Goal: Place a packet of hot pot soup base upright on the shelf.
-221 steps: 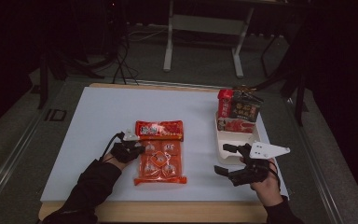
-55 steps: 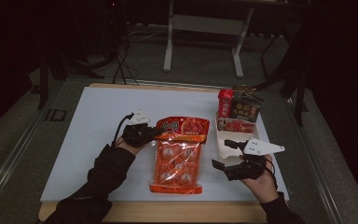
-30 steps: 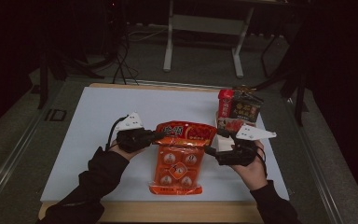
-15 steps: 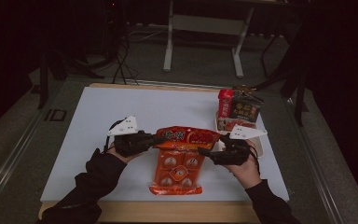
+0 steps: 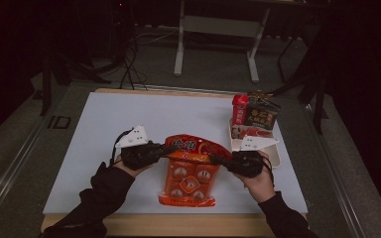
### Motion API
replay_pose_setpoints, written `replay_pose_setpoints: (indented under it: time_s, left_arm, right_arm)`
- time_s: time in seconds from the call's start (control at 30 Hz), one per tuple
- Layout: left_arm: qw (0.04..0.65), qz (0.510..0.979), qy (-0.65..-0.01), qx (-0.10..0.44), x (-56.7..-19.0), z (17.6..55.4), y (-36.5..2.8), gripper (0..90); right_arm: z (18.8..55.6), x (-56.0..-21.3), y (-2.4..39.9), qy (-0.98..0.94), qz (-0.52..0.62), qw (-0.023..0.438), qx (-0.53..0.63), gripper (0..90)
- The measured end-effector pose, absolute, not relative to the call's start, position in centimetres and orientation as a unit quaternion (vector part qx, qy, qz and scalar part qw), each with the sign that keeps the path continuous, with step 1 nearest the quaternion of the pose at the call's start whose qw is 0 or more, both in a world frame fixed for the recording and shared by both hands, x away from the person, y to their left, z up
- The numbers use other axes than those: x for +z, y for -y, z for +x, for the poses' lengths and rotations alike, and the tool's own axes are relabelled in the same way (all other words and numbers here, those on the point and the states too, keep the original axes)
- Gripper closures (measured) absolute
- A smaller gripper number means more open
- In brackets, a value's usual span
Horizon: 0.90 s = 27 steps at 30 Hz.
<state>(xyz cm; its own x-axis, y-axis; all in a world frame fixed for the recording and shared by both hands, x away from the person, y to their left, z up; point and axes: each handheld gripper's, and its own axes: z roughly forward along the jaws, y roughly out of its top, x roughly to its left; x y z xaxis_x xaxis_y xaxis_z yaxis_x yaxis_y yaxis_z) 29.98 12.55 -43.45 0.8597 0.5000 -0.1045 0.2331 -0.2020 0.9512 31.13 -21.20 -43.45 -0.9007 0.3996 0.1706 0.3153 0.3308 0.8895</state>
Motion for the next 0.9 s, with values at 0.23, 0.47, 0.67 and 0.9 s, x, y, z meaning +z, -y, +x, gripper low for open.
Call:
replay_pose_setpoints:
  time_s: [0.23,0.47,0.67,0.9]
  left_arm:
    - [0.588,0.758,-0.257,0.112,-43.9,29.7,-12.8,82.9]
    - [0.592,0.754,-0.267,0.096,-43.5,29.4,-13.2,68.8]
    - [0.597,0.746,-0.275,0.104,-43.5,29.0,-13.5,55.9]
    - [0.6,0.741,-0.28,0.11,-43.2,28.6,-14.0,35.7]
  right_arm:
    - [30.5,-42.9,20.8,-0.814,0.217,0.048,0.536,90.0]
    - [29.5,-42.0,20.5,-0.804,0.22,0.031,0.552,90.0]
    - [28.9,-41.3,20.1,-0.804,0.215,0.031,0.553,90.0]
    - [28.8,-40.3,19.8,-0.801,0.202,0.034,0.562,90.0]
